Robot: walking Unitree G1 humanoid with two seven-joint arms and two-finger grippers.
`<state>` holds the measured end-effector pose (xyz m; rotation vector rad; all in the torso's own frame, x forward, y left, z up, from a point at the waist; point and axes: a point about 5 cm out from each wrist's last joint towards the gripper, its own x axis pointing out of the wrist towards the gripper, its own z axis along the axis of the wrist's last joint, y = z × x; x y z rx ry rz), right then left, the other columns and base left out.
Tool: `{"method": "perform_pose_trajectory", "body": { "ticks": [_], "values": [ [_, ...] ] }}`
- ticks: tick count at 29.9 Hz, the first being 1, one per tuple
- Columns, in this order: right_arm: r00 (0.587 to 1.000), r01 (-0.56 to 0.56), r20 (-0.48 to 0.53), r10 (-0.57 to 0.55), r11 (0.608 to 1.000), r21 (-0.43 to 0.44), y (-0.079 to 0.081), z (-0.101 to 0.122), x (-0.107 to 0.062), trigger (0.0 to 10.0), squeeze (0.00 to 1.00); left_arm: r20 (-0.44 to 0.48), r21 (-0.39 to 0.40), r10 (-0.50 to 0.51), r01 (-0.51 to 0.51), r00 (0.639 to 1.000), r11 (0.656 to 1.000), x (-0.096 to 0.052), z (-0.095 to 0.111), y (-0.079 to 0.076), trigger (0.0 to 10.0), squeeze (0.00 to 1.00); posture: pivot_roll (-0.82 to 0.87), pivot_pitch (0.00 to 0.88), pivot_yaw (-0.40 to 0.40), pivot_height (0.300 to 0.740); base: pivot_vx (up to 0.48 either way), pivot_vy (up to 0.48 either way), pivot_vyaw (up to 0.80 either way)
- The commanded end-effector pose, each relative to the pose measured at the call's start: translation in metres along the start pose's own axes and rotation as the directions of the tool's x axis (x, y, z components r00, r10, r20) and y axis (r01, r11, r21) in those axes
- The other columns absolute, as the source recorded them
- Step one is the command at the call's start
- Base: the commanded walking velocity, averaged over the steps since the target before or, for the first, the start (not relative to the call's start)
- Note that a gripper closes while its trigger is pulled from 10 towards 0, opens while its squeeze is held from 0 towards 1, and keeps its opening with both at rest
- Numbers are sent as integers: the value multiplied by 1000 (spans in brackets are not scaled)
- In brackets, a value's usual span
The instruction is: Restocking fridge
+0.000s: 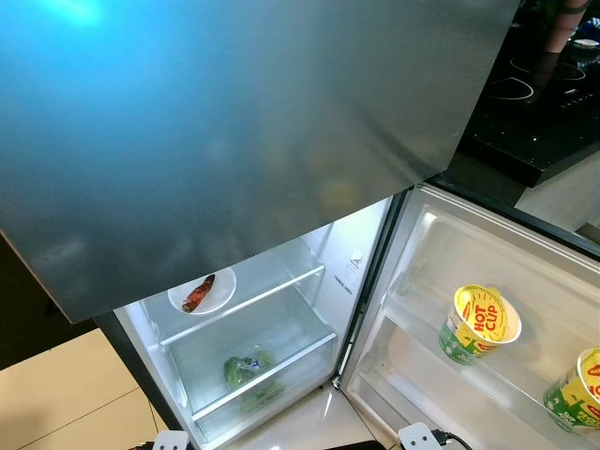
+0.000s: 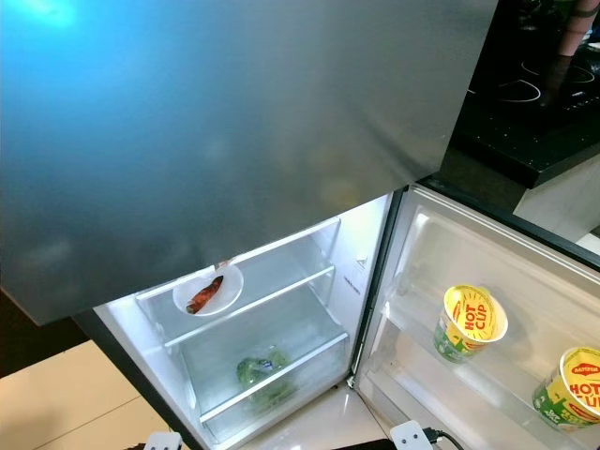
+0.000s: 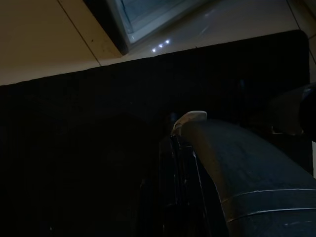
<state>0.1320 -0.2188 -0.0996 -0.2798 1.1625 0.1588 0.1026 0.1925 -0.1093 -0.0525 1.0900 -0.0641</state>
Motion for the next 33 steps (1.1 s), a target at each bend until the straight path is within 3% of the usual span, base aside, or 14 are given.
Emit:
{"method": "perform_pose_trajectory", "body": {
  "ticks": [1, 5, 6, 9, 12, 22, 25, 28, 33],
  "values": [
    [1000, 25, 3, -25, 999, 21, -5, 3, 0, 10000, 0, -51, 11, 16, -16, 999, 1000, -4, -13, 7, 10000, 0, -41, 0, -8, 740, 0, 0, 0],
    [998, 51, 23, -52, 997, 60, -11, 9, 0, 10000, 0, -64, 69, -6, 10, 998, 998, -3, -11, 4, 10000, 0, -32, 0, -27, 740, 0, 0, 0],
    [997, 60, 36, -63, 996, 59, -16, 15, -1, 10000, 0, -20, 68, -5, 6, 1000, 998, 0, 4, 6, 10000, 0, -21, 0, -40, 740, 0, 0, 0],
    [997, 78, 22, -80, 994, 71, -19, 11, -1, 10000, 0, 19, 8, 19, -19, 1000, 1000, 1, 14, 11, 10000, 0, -10, 0, -50, 740, 0, 0, 0],
    [997, 72, 3, -73, 996, 54, -17, 5, -2, 10000, 0, 5, 21, 29, -29, 1000, 999, 0, 12, 13, 10000, 0, -20, 0, -37, 740, 0, 0, 0],
    [994, 109, -32, -105, 986, 128, -24, -13, -5, 10000, 0, -45, 28, -16, 17, 999, 999, -2, -8, 0, 10000, 0, -45, 0, -17, 740, 0, 0, 0],
    [993, 118, -33, -114, 983, 141, -24, -14, -6, 10000, 0, -53, 70, -26, 29, 998, 997, 0, -6, -3, 10000, 0, -34, 0, -29, 740, 0, 0, 0],
    [994, 110, -36, -107, 987, 120, -24, -15, -6, 10000, 0, -13, 22, -22, 22, 1000, 1000, 2, 4, -4, 10000, 0, -32, 0, -29, 740, 0, 0, 0],
    [992, 120, -41, -115, 983, 139, -24, -15, -6, 10000, 0, -14, 73, -48, 49, 999, 996, 4, 9, -8, 10000, 0, -14, 0, -26, 740, 0, 0, 0]
  ]
}}
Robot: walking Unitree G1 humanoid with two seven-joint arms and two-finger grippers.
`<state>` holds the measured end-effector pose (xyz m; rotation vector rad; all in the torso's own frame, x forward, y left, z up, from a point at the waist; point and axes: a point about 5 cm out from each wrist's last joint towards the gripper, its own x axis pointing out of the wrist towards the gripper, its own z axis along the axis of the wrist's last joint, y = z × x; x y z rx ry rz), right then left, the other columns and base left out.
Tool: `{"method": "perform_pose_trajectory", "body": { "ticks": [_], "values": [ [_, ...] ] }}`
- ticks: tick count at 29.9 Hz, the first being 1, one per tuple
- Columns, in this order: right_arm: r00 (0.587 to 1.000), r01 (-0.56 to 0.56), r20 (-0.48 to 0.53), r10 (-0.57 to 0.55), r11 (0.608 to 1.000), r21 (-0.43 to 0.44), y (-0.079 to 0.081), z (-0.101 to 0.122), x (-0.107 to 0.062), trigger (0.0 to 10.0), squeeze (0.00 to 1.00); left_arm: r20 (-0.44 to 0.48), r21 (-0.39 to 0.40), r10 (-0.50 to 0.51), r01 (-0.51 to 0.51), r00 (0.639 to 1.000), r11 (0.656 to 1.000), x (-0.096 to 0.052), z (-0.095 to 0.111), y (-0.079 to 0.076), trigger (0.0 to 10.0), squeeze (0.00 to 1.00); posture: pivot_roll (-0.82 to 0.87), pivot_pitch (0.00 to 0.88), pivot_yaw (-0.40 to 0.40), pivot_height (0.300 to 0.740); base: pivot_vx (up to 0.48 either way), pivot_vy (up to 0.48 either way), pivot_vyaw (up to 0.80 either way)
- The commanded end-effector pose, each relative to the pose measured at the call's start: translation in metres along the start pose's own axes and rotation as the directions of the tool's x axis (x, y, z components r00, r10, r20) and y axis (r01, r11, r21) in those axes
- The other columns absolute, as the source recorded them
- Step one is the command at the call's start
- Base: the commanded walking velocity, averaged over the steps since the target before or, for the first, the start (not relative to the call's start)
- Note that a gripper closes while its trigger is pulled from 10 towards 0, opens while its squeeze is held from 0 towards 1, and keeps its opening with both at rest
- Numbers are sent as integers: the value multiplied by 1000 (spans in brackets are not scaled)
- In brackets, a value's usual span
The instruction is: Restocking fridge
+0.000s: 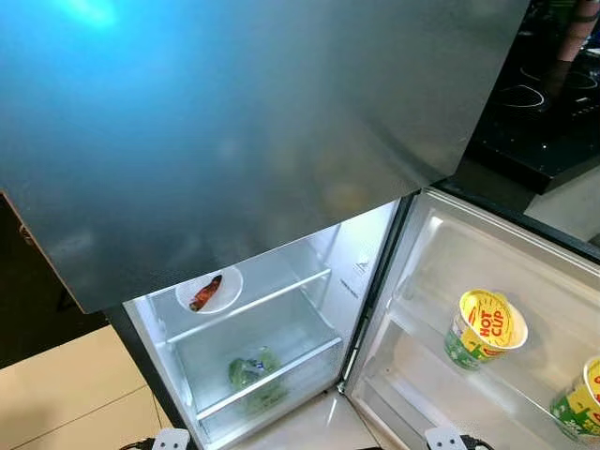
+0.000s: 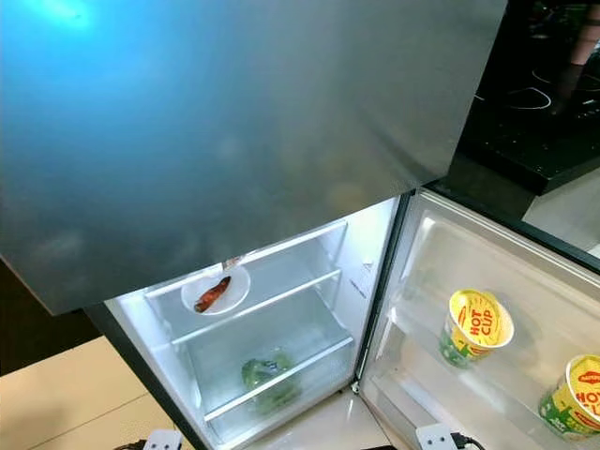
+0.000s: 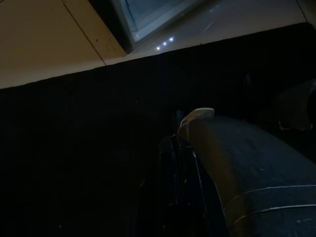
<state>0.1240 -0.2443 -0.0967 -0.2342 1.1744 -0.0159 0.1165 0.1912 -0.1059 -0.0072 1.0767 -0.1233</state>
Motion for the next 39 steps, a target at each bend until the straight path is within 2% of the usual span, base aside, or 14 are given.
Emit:
{"method": "perform_pose_trajectory", "body": {
  "ticks": [1, 5, 15, 22, 27, 33, 39],
  "values": [
    [1000, 8, -5, -8, 1000, 17, 0, 0, 0, 10000, 0, -25, 12, -27, 28, 999, 1000, 1, -5, -8, 10000, 0, -21, 0, -13, 740, 0, 0, 0],
    [1000, 6, 6, -6, 999, 35, 2, 4, 1, 10000, 0, -38, 33, -36, 37, 999, 999, 1, -6, -8, 10000, 0, -24, 0, -13, 740, 0, 0, 0],
    [1000, 2, 1, -2, 999, 33, 6, 4, 1, 10000, 0, -43, 20, -34, 35, 998, 999, 2, -5, -12, 10000, 0, -19, 0, -19, 740, 0, 0, 0],
    [1000, 25, -4, -25, 999, 45, -2, 4, 1, 10000, 0, -47, 3, -31, 31, 998, 1000, 2, -7, -14, 10000, 0, -15, 0, -35, 740, 0, 0, 0],
    [999, 38, -5, -37, 998, 45, -8, 3, 0, 10000, 0, -56, -39, -1, -1, 998, 999, 0, -13, -9, 10000, 0, -23, 0, -33, 740, 0, 0, 0],
    [999, 46, -7, -45, 998, 52, -11, 2, -1, 10000, 0, -61, -39, 3, -5, 998, 999, -1, -15, -7, 10000, 0, -22, 0, -32, 740, 0, 0, 0],
    [998, 65, -31, -63, 994, 85, -21, -9, -3, 10000, 0, -50, -36, 6, -8, 999, 999, -1, -11, -4, 10000, 0, -25, 0, -29, 740, 0, 0, 0]
  ]
}}
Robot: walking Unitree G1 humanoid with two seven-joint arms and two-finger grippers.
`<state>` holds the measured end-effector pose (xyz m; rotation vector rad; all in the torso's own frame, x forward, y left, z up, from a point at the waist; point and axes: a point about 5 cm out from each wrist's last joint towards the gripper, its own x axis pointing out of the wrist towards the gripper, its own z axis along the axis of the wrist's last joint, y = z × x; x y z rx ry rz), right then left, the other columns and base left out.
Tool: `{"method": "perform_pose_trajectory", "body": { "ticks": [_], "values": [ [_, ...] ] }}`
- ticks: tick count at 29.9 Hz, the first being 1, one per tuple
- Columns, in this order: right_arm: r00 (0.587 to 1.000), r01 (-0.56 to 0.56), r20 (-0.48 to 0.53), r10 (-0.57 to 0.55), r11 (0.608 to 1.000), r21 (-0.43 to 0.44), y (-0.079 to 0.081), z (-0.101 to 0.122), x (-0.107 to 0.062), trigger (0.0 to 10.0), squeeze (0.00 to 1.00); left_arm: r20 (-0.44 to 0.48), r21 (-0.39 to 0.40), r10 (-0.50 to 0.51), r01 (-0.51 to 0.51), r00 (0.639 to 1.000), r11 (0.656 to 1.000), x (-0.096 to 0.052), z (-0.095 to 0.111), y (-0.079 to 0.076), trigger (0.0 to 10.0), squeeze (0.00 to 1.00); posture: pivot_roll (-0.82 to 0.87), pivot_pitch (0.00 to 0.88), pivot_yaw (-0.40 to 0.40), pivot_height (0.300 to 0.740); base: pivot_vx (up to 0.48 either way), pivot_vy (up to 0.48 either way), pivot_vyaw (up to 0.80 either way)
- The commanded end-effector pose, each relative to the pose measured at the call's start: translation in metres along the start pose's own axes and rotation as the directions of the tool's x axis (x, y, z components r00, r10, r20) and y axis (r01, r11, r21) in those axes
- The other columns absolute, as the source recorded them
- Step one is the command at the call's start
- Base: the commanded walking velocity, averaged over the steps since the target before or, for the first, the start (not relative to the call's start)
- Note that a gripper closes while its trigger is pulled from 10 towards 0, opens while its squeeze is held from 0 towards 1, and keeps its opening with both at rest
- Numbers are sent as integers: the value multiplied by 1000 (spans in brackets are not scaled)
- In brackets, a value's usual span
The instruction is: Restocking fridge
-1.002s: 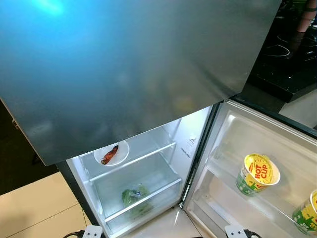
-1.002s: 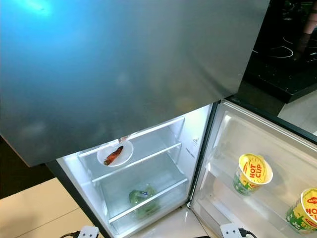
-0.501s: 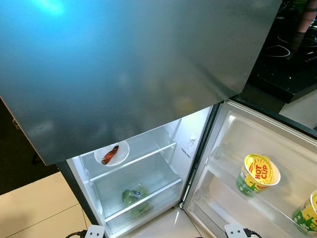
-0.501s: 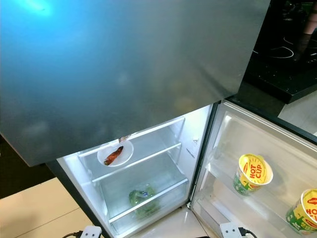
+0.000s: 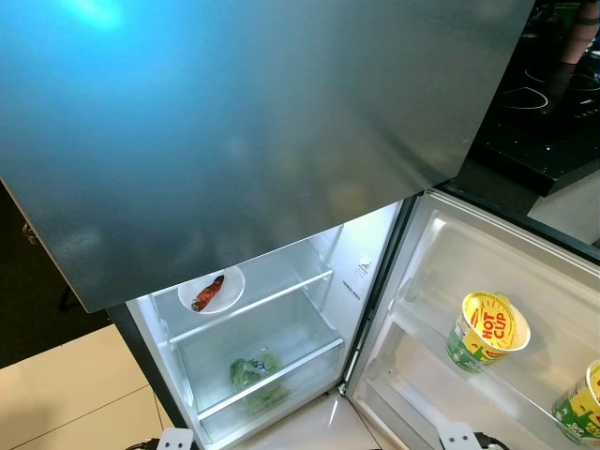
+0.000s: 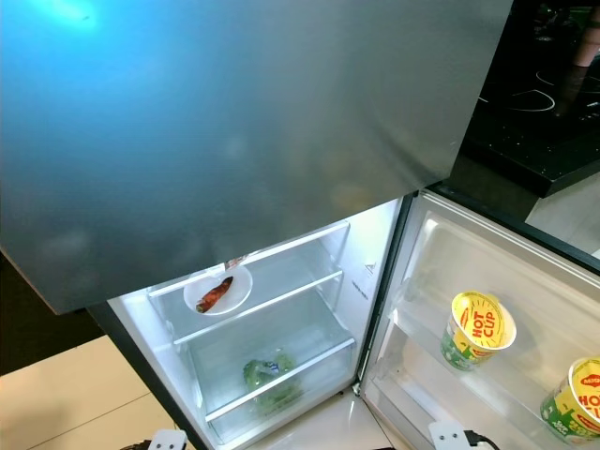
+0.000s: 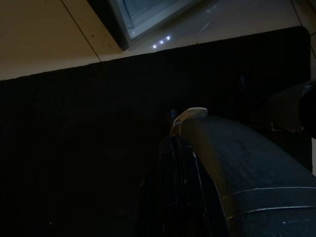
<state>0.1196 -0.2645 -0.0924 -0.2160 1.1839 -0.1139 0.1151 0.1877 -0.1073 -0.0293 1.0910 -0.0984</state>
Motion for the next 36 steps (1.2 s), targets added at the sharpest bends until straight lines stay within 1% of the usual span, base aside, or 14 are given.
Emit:
{"method": "perform_pose_trajectory", "body": {
  "ticks": [1, 2, 4, 6, 9, 12, 13, 16, 20, 24, 32, 36],
  "values": [
    [1000, -3, -18, 3, 1000, 1, -1, -5, -1, 10000, 0, -39, -10, 19, -19, 999, 1000, -3, -9, 5, 10000, 0, -26, 0, -19, 740, 0, 0, 0],
    [1000, -3, -18, 3, 1000, 1, -1, -5, -1, 10000, 0, -39, -10, 19, -19, 999, 1000, -3, -9, 5, 10000, 0, -26, 0, -19, 740, 0, 0, 0],
    [1000, 0, -22, 1, 1000, 27, 0, -7, -1, 10000, 0, -27, -67, 31, -33, 999, 997, -3, -9, 8, 10000, 0, -26, 0, -19, 740, 0, 0, 0],
    [1000, 0, -22, 1, 1000, 27, 0, -7, -1, 10000, 0, -27, -67, 31, -33, 999, 997, -3, -9, 8, 10000, 0, -26, 0, -19, 740, 0, 0, 0],
    [999, -5, -35, 6, 999, 31, 6, -13, -1, 10000, 0, -43, -70, 55, -58, 998, 996, -5, -16, 11, 10000, 0, -13, 0, -28, 740, 0, 0, 0],
    [999, -6, -37, 8, 1000, 29, 7, -13, -1, 10000, 0, -45, -73, 56, -59, 997, 996, -6, -17, 11, 10000, 0, -20, 0, -26, 740, 0, 0, 0],
    [999, -10, -31, 11, 1000, 28, 8, -12, -1, 10000, 0, -62, -53, 43, -47, 997, 998, -6, -21, 8, 10000, 0, -20, 0, -26, 740, 0, 0, 0],
    [1000, -12, -16, 13, 999, 30, 9, -7, 0, 10000, 0, -73, -39, 32, -35, 997, 999, -6, -23, 4, 10000, 0, -41, 0, -27, 740, -255, 0, 0],
    [1000, -17, -16, 17, 1000, 1, 7, -5, 0, 10000, 0, -61, -54, 24, -27, 998, 998, -3, -20, -3, 10000, 0, -40, 0, -40, 740, -295, 0, 0],
    [1000, -11, -14, 11, 1000, 5, 4, -4, 0, 10000, 0, -59, -54, 12, -15, 998, 998, -2, -20, -9, 10000, 0, -41, 0, -44, 740, -311, 0, 0],
    [1000, -9, -13, 9, 1000, 4, 2, -3, 0, 10000, 0, -64, -50, 11, -14, 998, 999, -2, -22, -10, 10000, 0, -39, 0, -48, 740, -315, 0, 0],
    [1000, -12, -13, 12, 1000, 1, 1, -3, 0, 10000, 0, -67, -50, 16, -19, 998, 999, -3, -23, -8, 10000, 0, -29, 0, -47, 740, -317, 0, 0]
  ]
}}
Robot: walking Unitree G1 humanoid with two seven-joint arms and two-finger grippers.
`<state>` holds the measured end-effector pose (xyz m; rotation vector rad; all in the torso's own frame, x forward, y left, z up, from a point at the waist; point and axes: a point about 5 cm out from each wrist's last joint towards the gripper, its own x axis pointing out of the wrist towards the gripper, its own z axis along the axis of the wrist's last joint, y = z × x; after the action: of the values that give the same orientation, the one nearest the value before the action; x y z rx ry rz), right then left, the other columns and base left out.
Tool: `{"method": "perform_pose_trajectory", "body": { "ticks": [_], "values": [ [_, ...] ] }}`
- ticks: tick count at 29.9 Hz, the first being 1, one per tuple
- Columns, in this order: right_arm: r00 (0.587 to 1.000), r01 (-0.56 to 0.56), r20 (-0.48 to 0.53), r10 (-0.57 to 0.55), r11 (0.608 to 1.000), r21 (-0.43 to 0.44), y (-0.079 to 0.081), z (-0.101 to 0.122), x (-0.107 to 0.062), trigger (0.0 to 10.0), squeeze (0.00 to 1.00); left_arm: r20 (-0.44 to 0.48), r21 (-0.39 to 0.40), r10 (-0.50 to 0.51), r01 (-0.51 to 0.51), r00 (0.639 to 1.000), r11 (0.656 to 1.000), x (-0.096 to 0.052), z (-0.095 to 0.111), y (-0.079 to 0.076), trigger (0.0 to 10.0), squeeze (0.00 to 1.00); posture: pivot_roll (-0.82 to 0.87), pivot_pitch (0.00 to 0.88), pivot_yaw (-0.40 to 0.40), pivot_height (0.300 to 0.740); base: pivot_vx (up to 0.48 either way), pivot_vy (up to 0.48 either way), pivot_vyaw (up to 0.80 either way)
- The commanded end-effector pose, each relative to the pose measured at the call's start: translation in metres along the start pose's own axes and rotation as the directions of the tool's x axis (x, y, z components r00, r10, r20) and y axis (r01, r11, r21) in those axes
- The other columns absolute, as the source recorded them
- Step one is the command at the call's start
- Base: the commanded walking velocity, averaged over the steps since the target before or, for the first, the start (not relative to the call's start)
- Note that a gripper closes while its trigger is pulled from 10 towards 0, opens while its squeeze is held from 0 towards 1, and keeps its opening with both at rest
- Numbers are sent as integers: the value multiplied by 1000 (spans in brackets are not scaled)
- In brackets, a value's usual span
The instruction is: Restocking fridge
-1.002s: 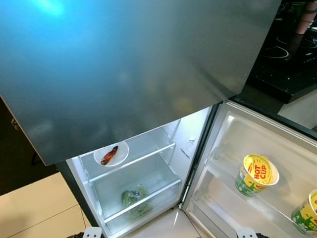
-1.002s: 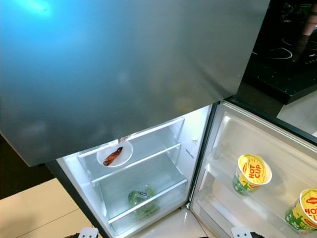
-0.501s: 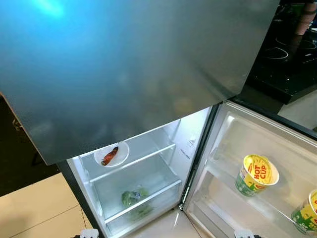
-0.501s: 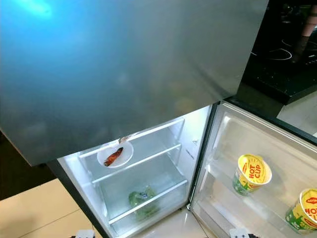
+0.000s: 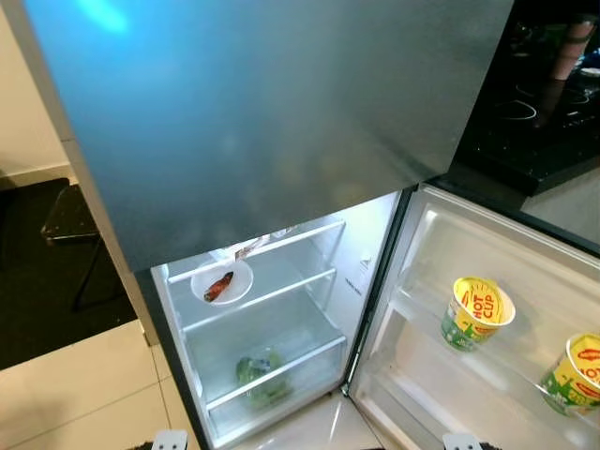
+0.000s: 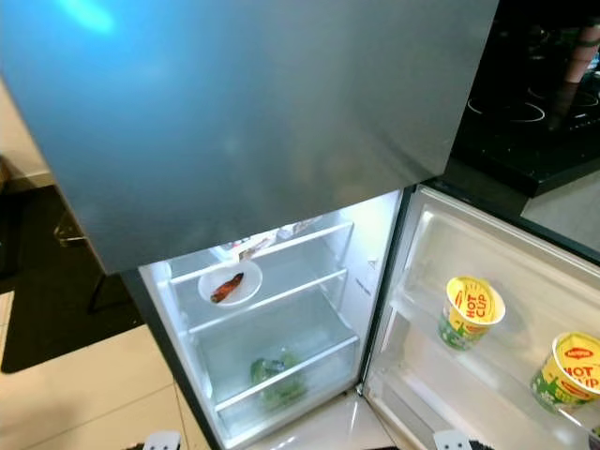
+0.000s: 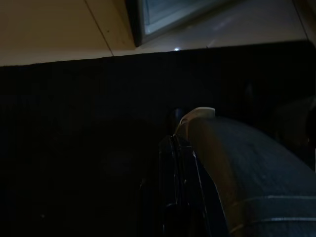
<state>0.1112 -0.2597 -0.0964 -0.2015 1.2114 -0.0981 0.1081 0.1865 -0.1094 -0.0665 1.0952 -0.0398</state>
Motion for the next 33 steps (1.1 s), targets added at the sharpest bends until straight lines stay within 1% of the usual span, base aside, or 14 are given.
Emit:
{"method": "perform_pose_trajectory", "body": {
  "ticks": [1, 11, 19, 23, 33],
  "values": [
    [1000, 9, 13, -9, 1000, -1, -5, 6, 0, 10000, 0, -66, 9, -6, 7, 998, 1000, -2, -16, -4, 10000, 0, -29, 0, -47, 740, -315, 0, 0],
    [1000, 6, 10, -6, 1000, -2, -4, 5, 0, 10000, 0, -68, 16, -1, 3, 998, 1000, -3, -17, -1, 10000, 0, -34, 0, -44, 740, -313, 0, 0],
    [1000, 7, 8, -7, 1000, 1, -4, 4, 0, 10000, 0, -69, 19, -6, 8, 998, 1000, -2, -16, -3, 10000, 0, -42, 0, -43, 740, -315, 0, 0],
    [1000, 7, 5, -7, 1000, 5, -4, 3, 0, 10000, 0, -67, 21, -15, 17, 998, 1000, -1, -15, -7, 10000, 0, -47, 0, -41, 740, -314, 0, 0],
    [1000, 3, 5, -3, 1000, 6, -5, 4, 0, 10000, 0, -69, 19, -14, 15, 997, 1000, -2, -16, -6, 10000, 0, -42, 0, -42, 740, -314, 0, 0]
  ]
}}
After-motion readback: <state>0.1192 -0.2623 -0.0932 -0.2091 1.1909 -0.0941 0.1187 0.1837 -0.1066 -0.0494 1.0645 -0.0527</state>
